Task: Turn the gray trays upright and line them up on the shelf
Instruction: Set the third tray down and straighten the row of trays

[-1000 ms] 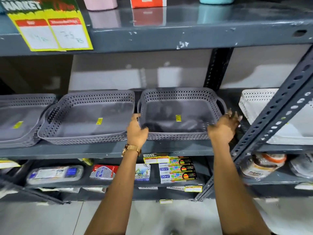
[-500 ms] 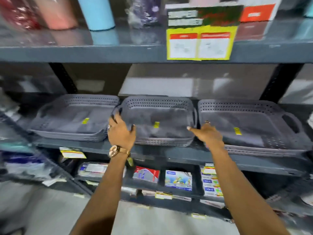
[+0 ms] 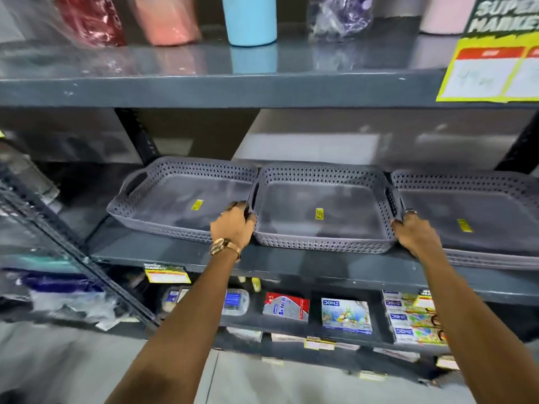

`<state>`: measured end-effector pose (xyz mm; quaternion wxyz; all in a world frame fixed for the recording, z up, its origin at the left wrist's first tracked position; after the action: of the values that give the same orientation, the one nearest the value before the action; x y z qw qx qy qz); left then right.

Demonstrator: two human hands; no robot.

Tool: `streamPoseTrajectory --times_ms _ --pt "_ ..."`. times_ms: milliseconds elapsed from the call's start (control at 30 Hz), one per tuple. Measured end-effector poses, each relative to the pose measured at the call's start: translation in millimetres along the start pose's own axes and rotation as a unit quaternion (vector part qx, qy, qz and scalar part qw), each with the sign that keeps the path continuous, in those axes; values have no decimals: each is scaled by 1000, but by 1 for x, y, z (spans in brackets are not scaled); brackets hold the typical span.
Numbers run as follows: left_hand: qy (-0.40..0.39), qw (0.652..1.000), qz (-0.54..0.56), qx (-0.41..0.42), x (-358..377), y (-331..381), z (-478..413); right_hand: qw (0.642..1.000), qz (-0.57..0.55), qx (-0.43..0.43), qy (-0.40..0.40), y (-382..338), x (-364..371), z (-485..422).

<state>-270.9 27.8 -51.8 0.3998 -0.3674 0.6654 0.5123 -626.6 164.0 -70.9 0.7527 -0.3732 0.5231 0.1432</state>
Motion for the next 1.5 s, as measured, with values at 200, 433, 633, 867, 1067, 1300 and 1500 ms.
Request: streamPoseTrajectory --times_ms 200,433,633,867,1067,1300,1500 --pt "0 996 66 -55 7 15 -34 998 -23 47 -26 -21 2 -49" --pt "-3 987 124 -102 4 14 -33 997 12 74 5 -30 -6 -20" --pt "27 989 99 -104 -1 4 -1 997 23 61 35 -19 -2 8" --pt "28 993 45 -101 -4 -13 39 995 42 56 71 2 3 43" --pt "39 995 39 -79 -7 -12 48 994 48 45 86 12 4 50" --pt "40 996 20 -73 -5 -11 41 995 60 23 77 7 0 45" --pt "42 997 11 -62 -4 -11 41 994 67 17 85 8 1 44"
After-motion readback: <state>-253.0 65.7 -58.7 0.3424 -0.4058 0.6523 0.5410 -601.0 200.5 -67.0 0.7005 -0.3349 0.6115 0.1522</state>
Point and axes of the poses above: each hand's wrist, its own z-axis away from the middle knuckle, its own x-axis out of the palm, y = z × x, the point moved 7 cm from there along -z, towards the middle knuckle, and after that the axes turned 1 degree about z, right-handed, at the moved point
